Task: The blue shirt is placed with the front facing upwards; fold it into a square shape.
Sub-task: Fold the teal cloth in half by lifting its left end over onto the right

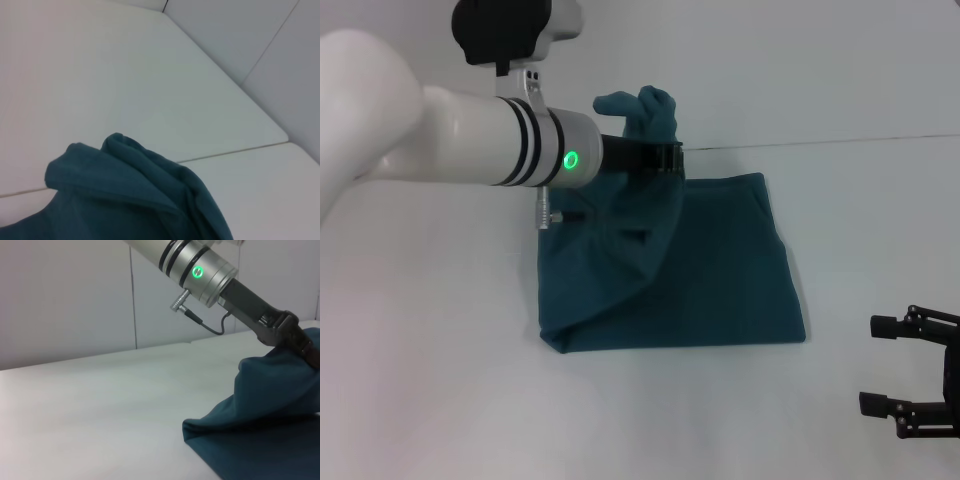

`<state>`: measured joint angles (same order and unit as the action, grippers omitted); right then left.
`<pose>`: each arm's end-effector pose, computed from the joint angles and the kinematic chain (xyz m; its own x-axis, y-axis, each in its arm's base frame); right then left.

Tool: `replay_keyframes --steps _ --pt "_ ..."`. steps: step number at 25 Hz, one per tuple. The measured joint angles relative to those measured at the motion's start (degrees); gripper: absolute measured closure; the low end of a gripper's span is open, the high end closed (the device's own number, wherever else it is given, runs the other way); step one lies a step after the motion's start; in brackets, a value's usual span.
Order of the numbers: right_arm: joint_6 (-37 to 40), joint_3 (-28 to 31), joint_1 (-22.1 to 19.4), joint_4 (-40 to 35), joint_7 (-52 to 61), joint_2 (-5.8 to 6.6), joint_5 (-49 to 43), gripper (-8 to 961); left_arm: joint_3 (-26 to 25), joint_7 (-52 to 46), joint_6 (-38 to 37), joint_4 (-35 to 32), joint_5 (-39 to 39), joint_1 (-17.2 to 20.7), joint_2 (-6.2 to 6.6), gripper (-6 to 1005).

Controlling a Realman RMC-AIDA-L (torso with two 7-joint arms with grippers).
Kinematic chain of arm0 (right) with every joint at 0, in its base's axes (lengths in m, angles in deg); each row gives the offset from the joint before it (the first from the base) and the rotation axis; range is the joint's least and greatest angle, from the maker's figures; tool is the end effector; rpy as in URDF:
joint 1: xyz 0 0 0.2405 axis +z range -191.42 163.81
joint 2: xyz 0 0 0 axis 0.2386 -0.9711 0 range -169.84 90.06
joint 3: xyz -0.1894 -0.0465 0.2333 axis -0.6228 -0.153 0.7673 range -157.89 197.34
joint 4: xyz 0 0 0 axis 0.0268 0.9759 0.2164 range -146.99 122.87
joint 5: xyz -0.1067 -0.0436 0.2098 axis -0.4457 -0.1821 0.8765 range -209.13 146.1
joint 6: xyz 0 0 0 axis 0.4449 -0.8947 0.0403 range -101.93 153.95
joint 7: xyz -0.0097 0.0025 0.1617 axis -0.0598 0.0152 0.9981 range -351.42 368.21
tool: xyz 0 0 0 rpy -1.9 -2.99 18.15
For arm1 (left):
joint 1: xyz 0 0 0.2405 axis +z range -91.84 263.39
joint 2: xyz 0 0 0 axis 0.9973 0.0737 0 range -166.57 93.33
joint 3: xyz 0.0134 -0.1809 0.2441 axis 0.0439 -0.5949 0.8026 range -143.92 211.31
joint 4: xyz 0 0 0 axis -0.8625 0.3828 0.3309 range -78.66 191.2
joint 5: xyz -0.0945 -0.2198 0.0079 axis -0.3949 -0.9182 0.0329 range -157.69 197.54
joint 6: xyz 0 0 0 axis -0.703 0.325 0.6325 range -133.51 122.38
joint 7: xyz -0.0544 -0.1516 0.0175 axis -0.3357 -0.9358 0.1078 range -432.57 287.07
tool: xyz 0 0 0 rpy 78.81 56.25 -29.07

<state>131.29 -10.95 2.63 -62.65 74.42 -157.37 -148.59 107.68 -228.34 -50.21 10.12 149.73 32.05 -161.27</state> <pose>0.3718 0.2913 0.0357 0.8712 -0.1605 -0.4639 -0.3218 -0.9004 -0.2928 -0.1054 0.5179 -0.1246 0.5748 0.6819 0.4525 0.8176 -0.5017 -0.2826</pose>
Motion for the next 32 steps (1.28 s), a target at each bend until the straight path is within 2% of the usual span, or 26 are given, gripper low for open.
replay_keyframes --steps 8,21,26,32 --pt "-0.5 0.2 -0.2 0.2 -0.7 -0.2 -0.4 41 2.5 0.2 2.8 1.4 -3.2 -0.3 0.02 954" --pt "-1.7 0.3 -0.5 0.4 -0.7 -0.38 -0.4 41 9.6 0.5 7.1 4.2 -7.3 0.1 0.03 954" --pt "-2.0 0.3 -0.3 0.5 -0.7 -0.38 -0.4 41 9.8 1.4 7.8 5.2 -11.2 0.1 0.03 895" --pt "-2.6 0.0 -0.1 0.5 -0.6 -0.38 -0.5 41 9.6 4.0 8.0 5.7 -15.7 0.0 0.03 650"
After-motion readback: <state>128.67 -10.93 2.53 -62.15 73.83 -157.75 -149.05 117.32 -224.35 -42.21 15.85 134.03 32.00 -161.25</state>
